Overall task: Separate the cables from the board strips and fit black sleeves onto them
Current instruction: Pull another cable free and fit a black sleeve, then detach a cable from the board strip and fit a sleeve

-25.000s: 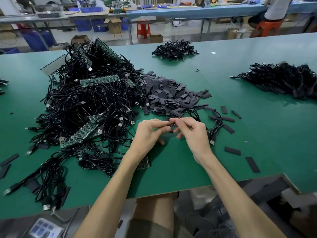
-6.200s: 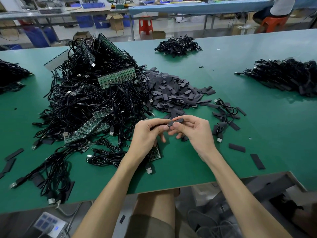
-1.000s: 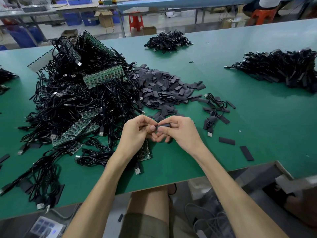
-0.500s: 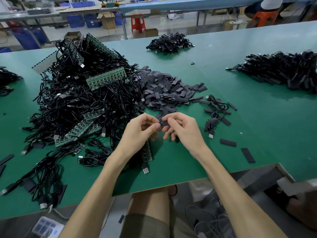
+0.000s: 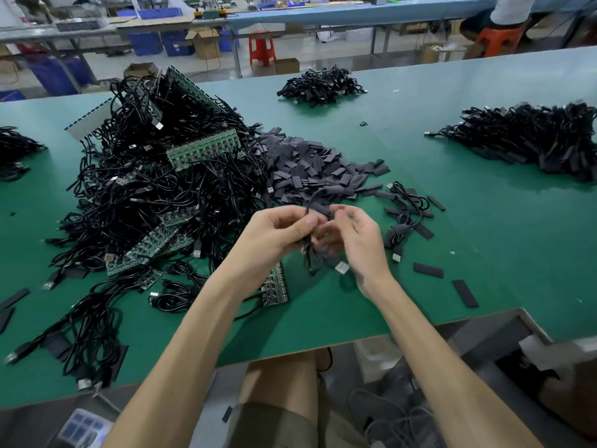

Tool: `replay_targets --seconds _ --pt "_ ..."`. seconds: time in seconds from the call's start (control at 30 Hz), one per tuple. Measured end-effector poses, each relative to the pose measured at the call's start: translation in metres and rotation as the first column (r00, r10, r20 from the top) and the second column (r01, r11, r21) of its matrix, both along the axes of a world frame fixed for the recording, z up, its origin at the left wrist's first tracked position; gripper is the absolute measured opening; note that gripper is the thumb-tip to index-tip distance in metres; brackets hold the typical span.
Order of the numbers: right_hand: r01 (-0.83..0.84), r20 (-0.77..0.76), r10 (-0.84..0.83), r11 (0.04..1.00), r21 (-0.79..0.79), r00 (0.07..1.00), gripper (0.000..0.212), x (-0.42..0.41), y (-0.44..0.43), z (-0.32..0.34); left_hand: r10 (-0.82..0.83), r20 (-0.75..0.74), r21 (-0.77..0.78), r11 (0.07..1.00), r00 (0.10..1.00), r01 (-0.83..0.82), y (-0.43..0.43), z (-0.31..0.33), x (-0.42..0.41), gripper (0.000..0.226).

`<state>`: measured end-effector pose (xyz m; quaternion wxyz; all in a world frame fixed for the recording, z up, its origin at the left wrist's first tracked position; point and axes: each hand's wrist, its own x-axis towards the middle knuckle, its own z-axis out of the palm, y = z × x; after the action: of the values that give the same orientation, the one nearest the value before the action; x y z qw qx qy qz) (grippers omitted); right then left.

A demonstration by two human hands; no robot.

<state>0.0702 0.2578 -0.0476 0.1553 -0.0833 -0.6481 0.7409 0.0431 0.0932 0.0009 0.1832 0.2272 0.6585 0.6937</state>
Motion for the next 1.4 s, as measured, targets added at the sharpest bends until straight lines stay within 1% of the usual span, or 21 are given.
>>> replay_targets --seconds 0.03,0.1,0.17,0.23,0.3,0.37,0.43,0.5,0.57,0.63,0.7,0.8,0.9,1.03,1.07,1.13,1.17,1.23,1.27,1.3,1.4 --pt "-0.012 0.019 0.012 1.0 0.021 1.0 0.02 -0.002 -0.001 -0.001 0.002 0.011 0.022 1.0 1.0 -0.002 0.009 0.006 -0.002 0.026" --pt "-0.076 0.039 0.073 0.994 0.075 0.997 0.021 -0.003 -0.004 -0.005 0.01 0.004 0.005 1.0 1.0 -0.01 0.029 0.017 -0.008 0.024" --pt "-0.114 0.051 0.107 0.976 0.183 0.993 0.019 0.0 -0.006 -0.008 0.031 -0.027 -0.039 0.999 0.999 -0.032 0.052 0.025 -0.016 0.018" --pt "-0.13 0.073 0.116 0.966 0.223 0.991 0.014 0.0 -0.005 -0.008 0.042 -0.068 -0.098 0.994 0.997 -0.048 0.077 0.031 -0.025 0.015" --pt "-0.138 0.081 0.121 0.958 0.251 0.989 0.011 -0.001 -0.004 -0.006 0.009 -0.106 -0.169 0.985 0.994 -0.027 0.1 0.031 -0.034 0.016" --pt "-0.127 0.091 0.106 0.956 0.266 0.99 0.018 -0.002 -0.004 -0.003 -0.041 -0.137 -0.258 0.966 0.99 0.005 0.12 0.029 -0.04 0.024" --pt "-0.111 0.097 0.089 0.958 0.264 0.991 0.028 -0.002 -0.004 -0.002 -0.093 -0.194 -0.389 0.921 0.976 0.01 0.13 0.027 -0.038 0.037" --pt "-0.105 0.101 0.082 0.96 0.259 0.992 0.038 0.0 -0.003 -0.003 -0.099 -0.321 -0.481 0.874 0.942 -0.072 0.13 0.023 -0.034 0.045" --pt "-0.098 0.079 0.081 0.962 0.253 0.994 0.04 0.001 -0.002 -0.004 -0.029 -0.399 -0.429 0.889 0.916 -0.158 0.119 0.019 -0.03 0.042" --pt "-0.099 0.039 0.092 0.96 0.263 0.995 0.033 0.002 -0.002 -0.004 0.065 -0.436 -0.34 0.912 0.898 -0.231 0.099 0.015 -0.027 0.031" --pt "-0.119 0.015 0.119 0.963 0.242 0.993 0.022 0.003 -0.002 -0.005 0.128 -0.466 -0.326 0.895 0.876 -0.305 0.073 0.012 -0.025 0.025" --pt "-0.135 0.018 0.135 0.964 0.23 0.991 0.015 0.001 -0.002 -0.007 0.109 -0.474 -0.434 0.835 0.874 -0.339 0.03 0.01 -0.023 0.02" --pt "-0.137 0.028 0.134 0.964 0.226 0.991 0.013 0.001 -0.002 -0.007 0.031 -0.531 -0.571 0.726 0.847 -0.384 -0.009 0.009 -0.019 0.015" --pt "-0.146 0.046 0.139 0.962 0.23 0.989 0.014 0.002 -0.001 -0.006 0.103 -0.659 -0.545 0.617 0.745 -0.567 -0.044 0.014 -0.011 0.018" --pt "-0.147 0.047 0.14 0.961 0.232 0.989 0.014 0.002 -0.001 -0.005 0.086 -0.653 -0.57 0.599 0.752 -0.563 -0.051 0.016 -0.01 0.019" --pt "-0.146 0.046 0.139 0.961 0.237 0.989 0.014 0.001 -0.001 -0.005 -0.015 -0.55 -0.707 0.542 0.835 -0.455 -0.058 0.02 -0.008 0.025" --pt "-0.145 0.045 0.138 0.96 0.24 0.989 0.014 0.001 -0.001 -0.005 -0.092 -0.48 -0.794 0.469 0.872 -0.387 -0.059 0.021 -0.006 0.036" --pt "-0.145 0.045 0.138 0.958 0.246 0.989 0.014 0.001 -0.001 -0.006 -0.228 -0.368 -0.911 0.282 0.901 -0.301 -0.057 0.017 -0.003 0.058" --pt "-0.145 0.044 0.139 0.957 0.249 0.989 0.014 0.001 -0.001 -0.005 -0.25 -0.343 -0.928 0.239 0.905 -0.286 -0.055 0.014 0.0 0.062" --pt "-0.146 0.043 0.14 0.957 0.25 0.989 0.014 0.001 -0.001 -0.005 -0.246 -0.343 -0.928 0.239 0.907 -0.286 -0.052 0.011 0.002 0.061" --pt "-0.163 0.04 0.158 0.951 0.263 0.987 0.013 0.001 0.0 -0.005 -0.183 -0.38 -0.895 0.32 0.907 -0.311 -0.049 0.006 0.002 0.053"
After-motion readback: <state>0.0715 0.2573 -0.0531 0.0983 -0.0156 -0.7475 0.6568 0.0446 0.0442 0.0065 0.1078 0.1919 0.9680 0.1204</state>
